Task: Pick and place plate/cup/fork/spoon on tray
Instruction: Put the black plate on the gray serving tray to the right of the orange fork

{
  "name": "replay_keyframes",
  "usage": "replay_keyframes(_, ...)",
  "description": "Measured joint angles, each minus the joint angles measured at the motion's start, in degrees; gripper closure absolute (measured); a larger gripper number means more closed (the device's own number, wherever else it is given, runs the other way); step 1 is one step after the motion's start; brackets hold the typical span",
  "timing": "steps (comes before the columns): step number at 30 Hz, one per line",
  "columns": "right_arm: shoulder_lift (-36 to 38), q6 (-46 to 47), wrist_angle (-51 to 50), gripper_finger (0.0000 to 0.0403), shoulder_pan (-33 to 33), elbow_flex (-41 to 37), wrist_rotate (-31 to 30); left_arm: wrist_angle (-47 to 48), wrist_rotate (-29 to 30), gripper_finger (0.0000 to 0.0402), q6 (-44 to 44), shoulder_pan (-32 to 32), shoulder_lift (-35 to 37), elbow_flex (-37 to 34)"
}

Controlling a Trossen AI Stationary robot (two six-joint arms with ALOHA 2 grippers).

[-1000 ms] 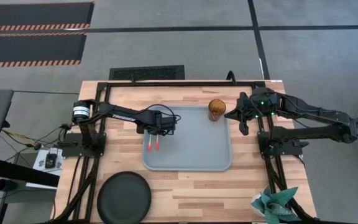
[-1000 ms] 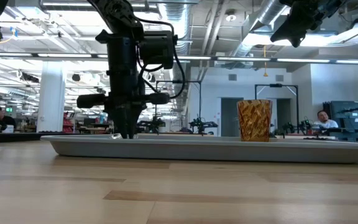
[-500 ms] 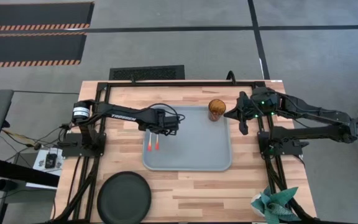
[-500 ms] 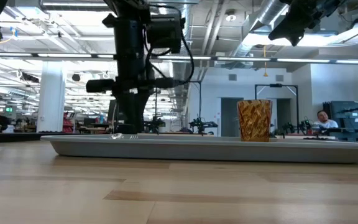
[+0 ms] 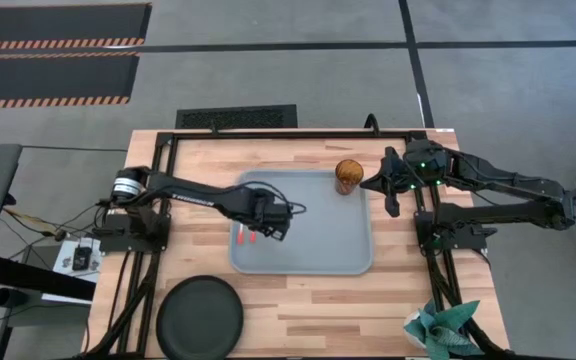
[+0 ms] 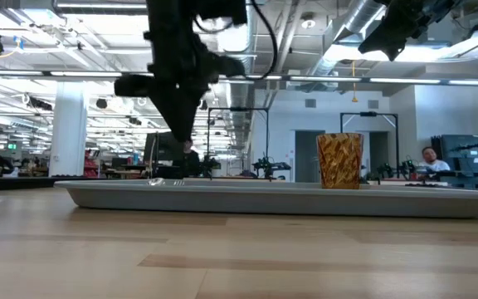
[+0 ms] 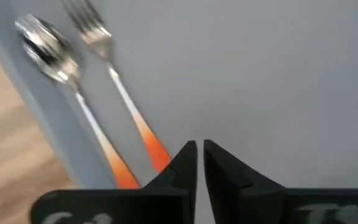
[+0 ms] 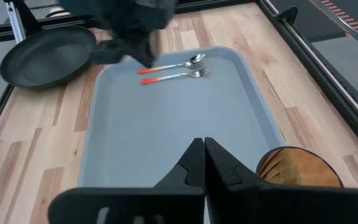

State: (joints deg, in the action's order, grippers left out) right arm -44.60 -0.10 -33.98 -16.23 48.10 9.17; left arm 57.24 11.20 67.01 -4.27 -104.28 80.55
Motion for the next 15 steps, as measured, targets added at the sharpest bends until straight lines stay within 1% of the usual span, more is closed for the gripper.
replay_keyframes(2,0.0,0.0,0.0,0.0393,0.0,0.0,0.0,0.9,-0.7,0.0398,-0.2,-2.2,1.3,0.0)
replay_keyframes(10,-0.3,-0.2,0.3,0.0393,0.0,0.0,1.5,8.7,-2.9,0.0401,-1.7,-11.0,7.3,-0.1)
replay_keyframes(12,-0.8,1.2,0.3,0.0393,0.1,0.0,1.5,9.9,-5.2,0.0401,-2.9,-12.3,8.5,-1.4)
replay_keyframes(15,-1.6,3.2,1.0,0.0393,0.1,0.0,1.5,8.4,-7.9,0.0401,-4.3,-13.6,11.6,-6.0)
